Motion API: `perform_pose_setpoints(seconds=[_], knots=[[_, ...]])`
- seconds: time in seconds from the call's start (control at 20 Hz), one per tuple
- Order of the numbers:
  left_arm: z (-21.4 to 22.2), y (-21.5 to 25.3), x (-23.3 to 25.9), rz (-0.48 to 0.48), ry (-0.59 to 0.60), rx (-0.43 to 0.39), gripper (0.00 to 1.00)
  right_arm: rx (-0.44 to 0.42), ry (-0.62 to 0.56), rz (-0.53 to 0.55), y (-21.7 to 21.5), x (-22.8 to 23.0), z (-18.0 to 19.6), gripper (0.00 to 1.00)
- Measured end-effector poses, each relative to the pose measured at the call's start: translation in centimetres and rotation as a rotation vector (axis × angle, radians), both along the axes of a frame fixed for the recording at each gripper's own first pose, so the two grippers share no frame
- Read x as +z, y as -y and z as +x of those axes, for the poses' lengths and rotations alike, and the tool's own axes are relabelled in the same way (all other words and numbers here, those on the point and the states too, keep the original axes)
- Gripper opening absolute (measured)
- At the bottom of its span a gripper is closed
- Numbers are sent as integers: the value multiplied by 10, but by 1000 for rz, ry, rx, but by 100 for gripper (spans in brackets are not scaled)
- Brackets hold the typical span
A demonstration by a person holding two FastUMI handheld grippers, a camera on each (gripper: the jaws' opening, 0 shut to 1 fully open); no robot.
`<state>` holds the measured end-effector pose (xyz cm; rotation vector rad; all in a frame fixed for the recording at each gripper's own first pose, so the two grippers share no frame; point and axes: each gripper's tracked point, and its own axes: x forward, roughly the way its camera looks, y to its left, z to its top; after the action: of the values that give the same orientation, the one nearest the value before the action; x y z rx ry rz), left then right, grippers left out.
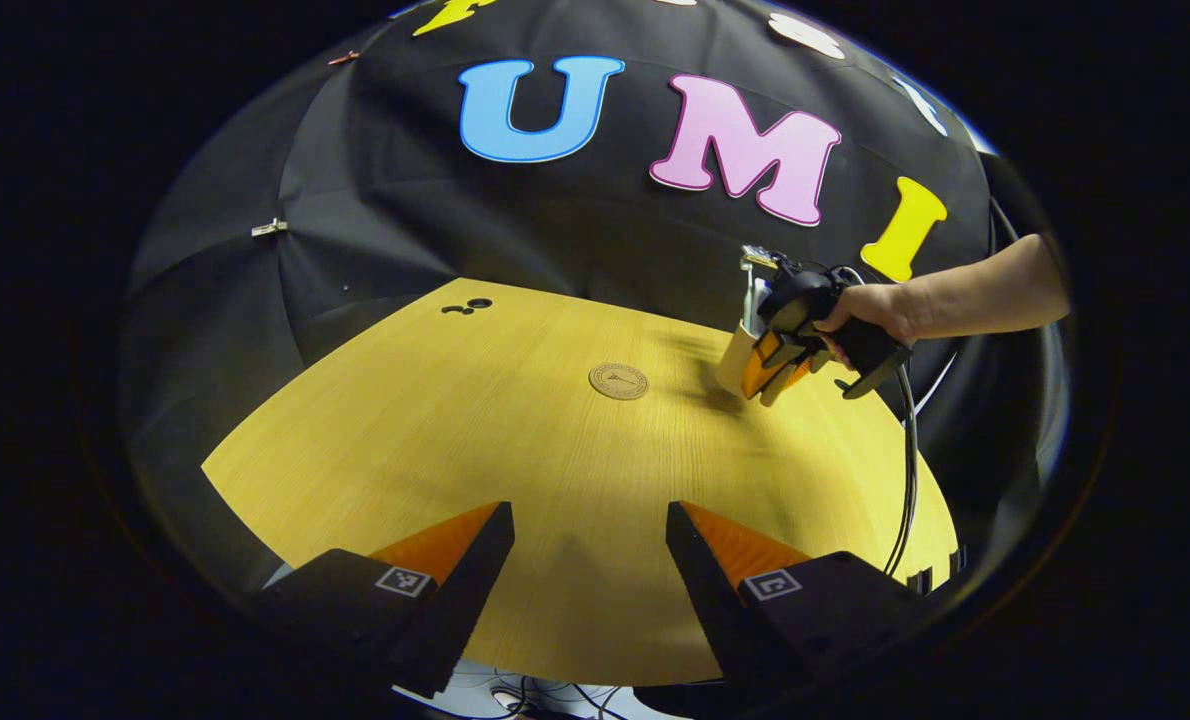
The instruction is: Put the toothbrush and toothpaste on the desktop into the cup, then pick up the cup and place it on the coaster on the desktop.
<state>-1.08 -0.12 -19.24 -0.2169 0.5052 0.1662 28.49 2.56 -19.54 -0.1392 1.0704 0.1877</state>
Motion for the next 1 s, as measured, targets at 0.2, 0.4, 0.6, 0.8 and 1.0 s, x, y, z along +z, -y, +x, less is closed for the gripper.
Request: perform_pose_setpoints(seconds=[0.2,0.4,0.6,0.8,1.0], knots=[[-7,-15,1,-1,7,24,97,62,-6,3,-52,-1,-4,31],[-18,-35,-3,-13,0,77,97,117,-4,-8,-100,-3,2,31],[-30,-50,-12,-34,-18,126,97,153,-26,-4,-138,-15,4,31],[-41,-63,-19,-39,-35,159,97,174,-34,-45,-154,-32,7,31],[-47,-70,-22,-47,-44,175,97,181,-31,-69,-160,-39,9,31]])
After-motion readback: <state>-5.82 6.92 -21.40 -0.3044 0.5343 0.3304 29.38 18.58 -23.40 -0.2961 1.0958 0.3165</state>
